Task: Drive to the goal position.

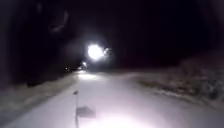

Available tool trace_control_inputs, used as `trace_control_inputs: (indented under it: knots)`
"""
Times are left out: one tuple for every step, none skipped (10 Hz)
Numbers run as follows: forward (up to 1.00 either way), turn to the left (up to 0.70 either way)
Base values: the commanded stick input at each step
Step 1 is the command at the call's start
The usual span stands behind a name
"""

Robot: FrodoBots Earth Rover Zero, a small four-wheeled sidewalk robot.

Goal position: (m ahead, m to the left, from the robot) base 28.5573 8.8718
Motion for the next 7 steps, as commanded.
trace_control_inputs:
  knots:
    - [0.0,0.0]
    - [0.0,0.0]
    - [0.67,0.11]
    - [1.0,0.34]
    - [1.0,0.24]
    - [1.0,0.05]
    - [1.0,0.0]
